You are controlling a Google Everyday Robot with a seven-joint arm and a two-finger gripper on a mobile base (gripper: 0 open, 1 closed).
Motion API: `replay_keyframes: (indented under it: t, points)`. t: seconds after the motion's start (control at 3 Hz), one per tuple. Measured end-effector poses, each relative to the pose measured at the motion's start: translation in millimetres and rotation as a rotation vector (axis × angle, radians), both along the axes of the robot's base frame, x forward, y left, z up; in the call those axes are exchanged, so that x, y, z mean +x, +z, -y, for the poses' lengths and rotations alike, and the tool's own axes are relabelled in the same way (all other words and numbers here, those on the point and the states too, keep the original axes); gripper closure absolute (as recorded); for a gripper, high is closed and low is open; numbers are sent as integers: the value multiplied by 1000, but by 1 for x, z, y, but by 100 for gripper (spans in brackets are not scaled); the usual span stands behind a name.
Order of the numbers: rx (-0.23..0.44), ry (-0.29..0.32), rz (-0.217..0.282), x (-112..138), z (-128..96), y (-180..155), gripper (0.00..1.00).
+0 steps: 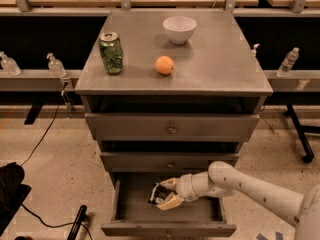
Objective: Place rxbar chocolate into bottom drawer
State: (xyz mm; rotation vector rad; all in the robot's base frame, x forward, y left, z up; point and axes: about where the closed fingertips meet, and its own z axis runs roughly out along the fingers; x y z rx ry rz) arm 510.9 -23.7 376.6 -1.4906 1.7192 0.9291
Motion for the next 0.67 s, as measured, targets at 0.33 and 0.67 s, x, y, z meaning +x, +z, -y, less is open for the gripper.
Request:
replay_keyframes:
  t: [0.33, 0.67]
  points:
    - [26, -100, -11, -43, -36, -53, 100]
    - [38, -188, -15, -45, -53, -81, 100]
